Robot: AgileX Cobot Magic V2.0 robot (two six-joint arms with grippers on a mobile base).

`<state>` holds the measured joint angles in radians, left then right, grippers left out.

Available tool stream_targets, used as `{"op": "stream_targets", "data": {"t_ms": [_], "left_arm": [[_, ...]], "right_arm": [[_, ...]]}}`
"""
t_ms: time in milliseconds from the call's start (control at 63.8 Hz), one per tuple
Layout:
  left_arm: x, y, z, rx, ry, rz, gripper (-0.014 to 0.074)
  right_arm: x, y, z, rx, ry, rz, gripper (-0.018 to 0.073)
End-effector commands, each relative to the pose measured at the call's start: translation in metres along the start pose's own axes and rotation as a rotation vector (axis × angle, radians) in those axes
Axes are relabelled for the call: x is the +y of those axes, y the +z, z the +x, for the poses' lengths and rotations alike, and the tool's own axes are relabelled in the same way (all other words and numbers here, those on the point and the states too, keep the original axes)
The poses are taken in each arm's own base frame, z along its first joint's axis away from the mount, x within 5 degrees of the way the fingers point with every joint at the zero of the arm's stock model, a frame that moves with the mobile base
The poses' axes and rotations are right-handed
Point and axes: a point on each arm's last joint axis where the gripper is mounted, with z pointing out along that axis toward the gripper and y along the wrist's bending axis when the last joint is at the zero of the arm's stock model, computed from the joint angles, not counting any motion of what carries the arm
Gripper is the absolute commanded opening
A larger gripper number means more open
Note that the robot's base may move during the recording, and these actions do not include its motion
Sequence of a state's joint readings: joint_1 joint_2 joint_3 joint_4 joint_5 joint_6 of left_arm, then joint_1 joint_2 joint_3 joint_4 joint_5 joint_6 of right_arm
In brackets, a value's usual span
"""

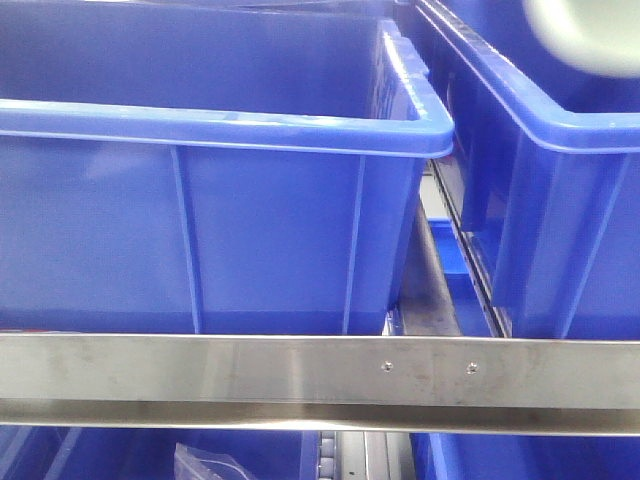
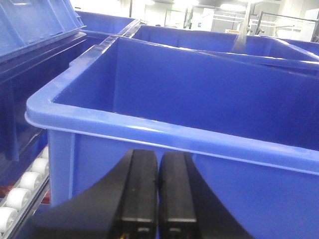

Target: Place green plate on second shelf with right arm

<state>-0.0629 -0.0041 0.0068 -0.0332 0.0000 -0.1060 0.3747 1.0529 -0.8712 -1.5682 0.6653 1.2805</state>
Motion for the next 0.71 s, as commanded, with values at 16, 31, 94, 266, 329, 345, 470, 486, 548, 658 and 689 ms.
{"op": "stream_targets", "data": {"t_ms": [16, 31, 94, 266, 329, 345, 470, 486, 548, 658, 689], "left_arm": [[0.001, -0.001, 0.005, -0.059, -0.004, 0.004, 0.0130], [0.001, -0.001, 0.005, -0.059, -0.004, 0.004, 0.0130], [0.001, -0.001, 0.005, -0.059, -0.004, 0.004, 0.0130], [0.001, -0.001, 0.005, -0.059, -0.004, 0.004, 0.0130], [0.001, -0.001, 0.005, -0.059, -0.004, 0.004, 0.0130], [0.001, -0.001, 0.005, -0.059, -0.004, 0.004, 0.0130], [0.001, -0.001, 0.005, -0.059, -0.004, 0.004, 0.0130], [0.001, -0.001, 0.005, -0.059, -0.004, 0.004, 0.0130], [0.001, -0.001, 0.005, -0.059, -0.004, 0.004, 0.0130], [0.001, -0.001, 0.005, -0.059, -0.004, 0.004, 0.0130], [0.001, -0.001, 0.005, -0.059, -0.004, 0.004, 0.0130]], "right_arm": [[-0.004, 0.004, -0.013, -0.063, -0.040, 0.054, 0.0074], [-0.004, 0.004, -0.013, -0.062, -0.039, 0.053, 0.0083], [-0.004, 0.003, -0.013, -0.063, -0.016, 0.043, 0.0155], [-0.004, 0.002, -0.012, -0.044, 0.075, 0.027, 0.0379], [-0.003, 0.002, -0.011, -0.027, 0.105, 0.007, 0.0386], [-0.002, 0.001, -0.011, -0.024, 0.113, 0.001, 0.0384], [-0.007, -0.007, -0.011, -0.005, 0.210, -0.033, 0.0330], [-0.007, -0.009, -0.012, -0.006, 0.223, -0.039, 0.0319], [-0.012, -0.018, -0.016, -0.028, 0.276, -0.081, 0.0265], [-0.018, -0.046, -0.028, -0.154, 0.324, -0.246, 0.0144], [-0.019, -0.055, -0.030, -0.197, 0.329, -0.307, 0.0112]]}}
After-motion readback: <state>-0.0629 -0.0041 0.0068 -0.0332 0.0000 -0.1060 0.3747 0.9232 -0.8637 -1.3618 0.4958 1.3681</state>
